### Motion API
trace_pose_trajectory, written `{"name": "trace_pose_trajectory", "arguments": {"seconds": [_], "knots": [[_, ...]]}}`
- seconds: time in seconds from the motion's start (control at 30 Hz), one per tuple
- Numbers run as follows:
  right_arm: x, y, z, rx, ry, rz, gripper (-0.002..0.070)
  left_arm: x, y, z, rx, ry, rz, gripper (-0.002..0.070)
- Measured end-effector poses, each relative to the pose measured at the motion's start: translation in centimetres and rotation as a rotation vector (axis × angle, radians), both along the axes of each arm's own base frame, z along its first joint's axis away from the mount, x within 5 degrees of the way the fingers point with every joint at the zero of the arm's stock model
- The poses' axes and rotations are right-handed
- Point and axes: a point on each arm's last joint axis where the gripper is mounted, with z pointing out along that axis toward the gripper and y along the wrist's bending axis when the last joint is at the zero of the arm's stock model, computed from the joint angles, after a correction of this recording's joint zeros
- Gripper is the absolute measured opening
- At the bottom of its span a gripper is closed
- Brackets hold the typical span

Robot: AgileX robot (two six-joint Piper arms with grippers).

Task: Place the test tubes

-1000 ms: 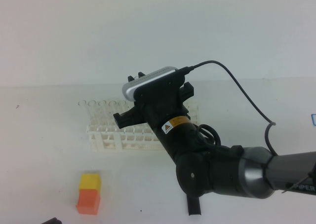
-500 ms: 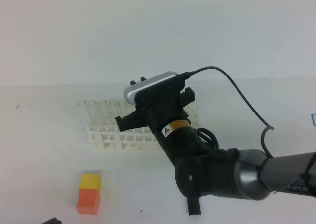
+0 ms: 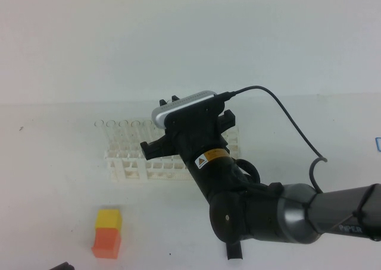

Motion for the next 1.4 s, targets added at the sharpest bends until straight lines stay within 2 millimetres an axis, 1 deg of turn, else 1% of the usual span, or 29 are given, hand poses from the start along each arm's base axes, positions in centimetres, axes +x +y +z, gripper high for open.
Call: {"name": "trace_pose_trajectory", "arguments": {"seconds": [0.17, 0.33, 0.7, 0.8, 1.0, 1.4], "knots": [[0.0, 0.0, 0.0, 0.005, -0.005, -0.004, 0.0124, 0.0, 0.0, 0.0, 0.0, 0.0, 0.0, -0.0001], [0.1, 0.1, -1.2, -0.002, 0.006, -0.01, 0.0124, 0.0, 0.0, 0.0, 0.0, 0.0, 0.0, -0.0001], [-0.1, 0.3, -1.4, 0.002, -0.006, -0.012, 0.0124, 0.0, 0.0, 0.0, 0.0, 0.0, 0.0, -0.0001], [0.0, 0.3, -1.8, 0.002, -0.012, -0.016, 0.0124, 0.0, 0.0, 0.0, 0.0, 0.0, 0.0, -0.0001], [0.0, 0.4, -3.4, -0.025, 0.012, -0.016, 0.0124, 0.0, 0.0, 0.0, 0.0, 0.0, 0.0, -0.0001], [0.1, 0.4, -3.9, -0.023, 0.005, -0.024, 0.0124, 0.0, 0.0, 0.0, 0.0, 0.0, 0.0, -0.0001]]}}
